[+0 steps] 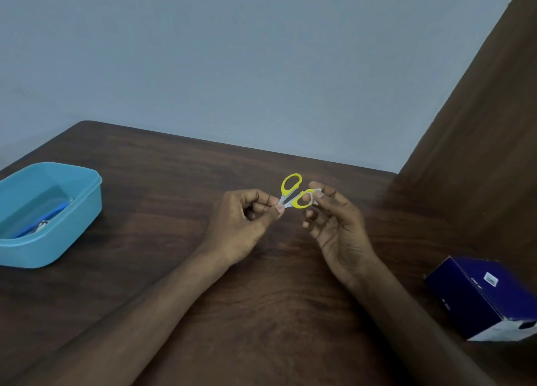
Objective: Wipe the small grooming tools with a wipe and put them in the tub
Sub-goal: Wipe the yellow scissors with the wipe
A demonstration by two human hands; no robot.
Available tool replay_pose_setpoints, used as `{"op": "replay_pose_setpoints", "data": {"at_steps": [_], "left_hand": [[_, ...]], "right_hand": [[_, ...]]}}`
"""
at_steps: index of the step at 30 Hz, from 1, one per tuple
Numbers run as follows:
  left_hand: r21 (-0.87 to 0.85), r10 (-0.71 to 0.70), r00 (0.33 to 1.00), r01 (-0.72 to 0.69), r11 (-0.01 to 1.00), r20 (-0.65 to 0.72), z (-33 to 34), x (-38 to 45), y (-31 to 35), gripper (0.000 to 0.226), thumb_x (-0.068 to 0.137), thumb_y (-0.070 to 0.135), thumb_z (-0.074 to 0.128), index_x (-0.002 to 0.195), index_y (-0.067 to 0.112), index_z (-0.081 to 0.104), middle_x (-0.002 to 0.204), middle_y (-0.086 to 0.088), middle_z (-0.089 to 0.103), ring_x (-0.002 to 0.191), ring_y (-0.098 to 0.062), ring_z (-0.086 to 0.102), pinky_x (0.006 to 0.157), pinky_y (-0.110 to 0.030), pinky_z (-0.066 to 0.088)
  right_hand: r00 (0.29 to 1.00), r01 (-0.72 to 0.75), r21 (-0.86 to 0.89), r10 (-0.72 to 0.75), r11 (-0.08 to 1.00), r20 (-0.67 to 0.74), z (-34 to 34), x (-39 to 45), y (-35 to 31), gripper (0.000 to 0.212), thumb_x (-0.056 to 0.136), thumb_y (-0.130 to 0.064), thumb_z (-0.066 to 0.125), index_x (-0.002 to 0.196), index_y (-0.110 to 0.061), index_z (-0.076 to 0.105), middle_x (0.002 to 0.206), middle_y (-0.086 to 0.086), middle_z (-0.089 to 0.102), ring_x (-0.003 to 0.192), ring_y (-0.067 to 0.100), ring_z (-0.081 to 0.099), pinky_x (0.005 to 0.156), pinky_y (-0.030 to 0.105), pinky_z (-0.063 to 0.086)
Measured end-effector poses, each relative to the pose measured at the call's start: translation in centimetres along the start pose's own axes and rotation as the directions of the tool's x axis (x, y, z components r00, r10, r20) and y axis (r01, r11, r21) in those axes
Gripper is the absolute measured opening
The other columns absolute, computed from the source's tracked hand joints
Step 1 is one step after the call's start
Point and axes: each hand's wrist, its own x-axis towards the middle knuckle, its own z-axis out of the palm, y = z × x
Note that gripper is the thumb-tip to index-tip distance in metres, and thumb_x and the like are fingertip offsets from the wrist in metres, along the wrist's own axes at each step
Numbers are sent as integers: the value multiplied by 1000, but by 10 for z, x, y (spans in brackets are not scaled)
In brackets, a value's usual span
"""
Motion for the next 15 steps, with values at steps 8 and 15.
{"op": "replay_pose_setpoints", "data": {"at_steps": [8, 15], "left_hand": [[-104, -13, 999, 10, 995, -32, -2, 1, 1, 8, 91, 22, 85, 85, 27, 82, 75, -4, 77, 69, -15, 54, 58, -16, 39], [-82, 7, 999, -9, 997, -35, -1, 2, -2, 10, 91, 18, 84, 85, 27, 83, 78, -8, 79, 69, -15, 54, 58, -14, 39]], "right_hand": [[1000, 20, -56, -19, 998, 19, 8, -1, 9, 49, 73, -14, 94, 115, -15, 68, 85, -3, 71, 69, 6, 60, 62, 23, 50], [988, 72, -168, -94, 983, -126, 0, 1, 10, 19, 87, -4, 79, 106, -5, 74, 83, 2, 77, 69, 8, 62, 62, 21, 52]]}}
